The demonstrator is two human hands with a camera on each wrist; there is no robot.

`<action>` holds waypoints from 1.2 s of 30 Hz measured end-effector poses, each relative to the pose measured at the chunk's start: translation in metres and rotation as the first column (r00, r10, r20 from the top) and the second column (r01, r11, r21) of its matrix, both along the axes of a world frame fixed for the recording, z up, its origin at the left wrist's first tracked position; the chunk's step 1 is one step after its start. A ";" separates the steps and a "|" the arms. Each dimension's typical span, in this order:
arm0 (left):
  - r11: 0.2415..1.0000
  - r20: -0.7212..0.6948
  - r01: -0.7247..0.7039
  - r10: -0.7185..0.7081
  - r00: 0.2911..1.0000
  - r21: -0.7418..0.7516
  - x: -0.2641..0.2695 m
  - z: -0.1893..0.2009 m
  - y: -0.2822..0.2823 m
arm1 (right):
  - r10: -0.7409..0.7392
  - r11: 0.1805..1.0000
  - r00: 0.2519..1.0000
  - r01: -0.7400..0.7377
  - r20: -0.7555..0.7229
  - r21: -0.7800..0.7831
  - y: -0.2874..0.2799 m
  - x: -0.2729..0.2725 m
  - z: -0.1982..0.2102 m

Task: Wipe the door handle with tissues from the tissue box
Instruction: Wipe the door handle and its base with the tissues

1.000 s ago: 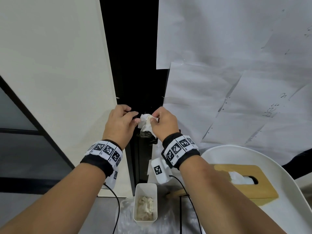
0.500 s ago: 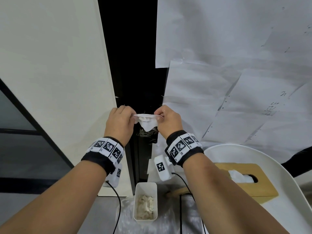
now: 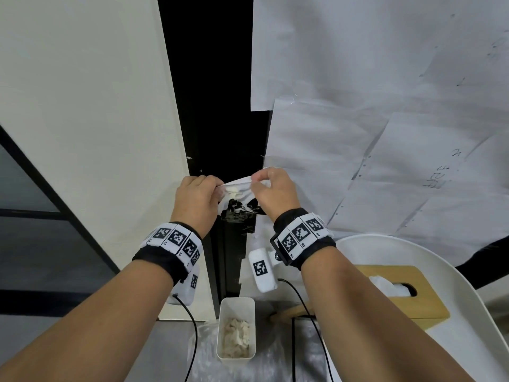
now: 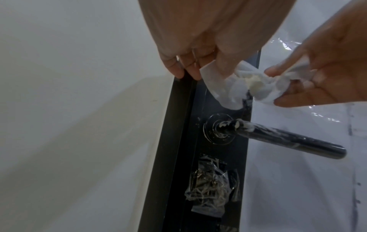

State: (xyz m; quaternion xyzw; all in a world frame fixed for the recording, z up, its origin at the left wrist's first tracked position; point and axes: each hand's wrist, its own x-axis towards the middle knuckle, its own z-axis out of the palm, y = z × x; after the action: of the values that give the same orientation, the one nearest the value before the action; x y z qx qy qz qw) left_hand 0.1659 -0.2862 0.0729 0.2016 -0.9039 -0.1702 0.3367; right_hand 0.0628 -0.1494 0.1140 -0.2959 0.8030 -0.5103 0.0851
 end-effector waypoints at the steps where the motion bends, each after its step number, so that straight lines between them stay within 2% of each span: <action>1: 1.000 0.004 0.005 -0.005 1.000 0.000 0.000 0.000 0.000 | 0.017 1.000 0.999 -0.016 -0.031 0.023 0.001 0.000 -0.001; 3: 1.000 0.021 0.006 -0.006 1.000 0.009 0.002 0.001 0.000 | 0.032 0.999 0.997 -0.030 -0.076 0.033 0.003 0.001 -0.004; 7: 0.998 0.053 0.005 -0.008 0.999 0.065 0.004 0.001 -0.002 | -0.006 1.000 0.998 0.004 -0.057 -0.022 0.008 -0.001 -0.004; 12: 0.953 0.053 0.131 -0.151 0.987 0.274 0.004 0.005 0.010 | -0.007 0.999 1.000 0.007 0.008 -0.038 0.010 0.001 -0.001; 14: 0.936 0.037 0.163 -0.183 0.982 0.313 0.005 0.008 0.014 | -0.023 0.998 0.999 0.025 0.040 -0.052 0.008 0.002 0.001; 20: 0.938 -0.066 0.260 -0.252 0.966 0.229 0.004 0.012 0.015 | -0.039 0.999 0.999 0.039 -0.014 -0.023 0.010 0.000 0.001; 26: 0.900 -0.106 0.251 -0.228 0.968 0.357 0.004 0.020 0.023 | 0.025 0.998 1.000 -0.025 0.002 0.052 0.010 0.001 0.000; 29: 0.909 -0.146 0.238 -0.199 0.969 0.343 0.002 0.019 0.024 | 0.001 1.000 0.999 0.000 -0.035 0.030 0.012 0.001 -0.003; 32: 0.911 -0.153 0.250 -0.209 0.966 0.328 0.001 0.017 0.024 | -0.042 0.996 0.998 0.045 -0.043 0.071 0.013 0.000 -0.003; 36: 0.921 -0.096 0.226 -0.206 0.974 0.316 0.002 0.020 0.025 | -0.031 0.996 0.997 0.036 -0.068 0.085 0.014 -0.001 -0.002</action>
State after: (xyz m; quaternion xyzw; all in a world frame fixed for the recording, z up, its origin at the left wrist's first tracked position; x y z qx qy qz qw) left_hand 0.1676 -0.2609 0.0931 0.1481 -0.8694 -0.3590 0.3055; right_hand 0.0614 -0.1350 0.1123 -0.2953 0.8315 -0.4664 0.0625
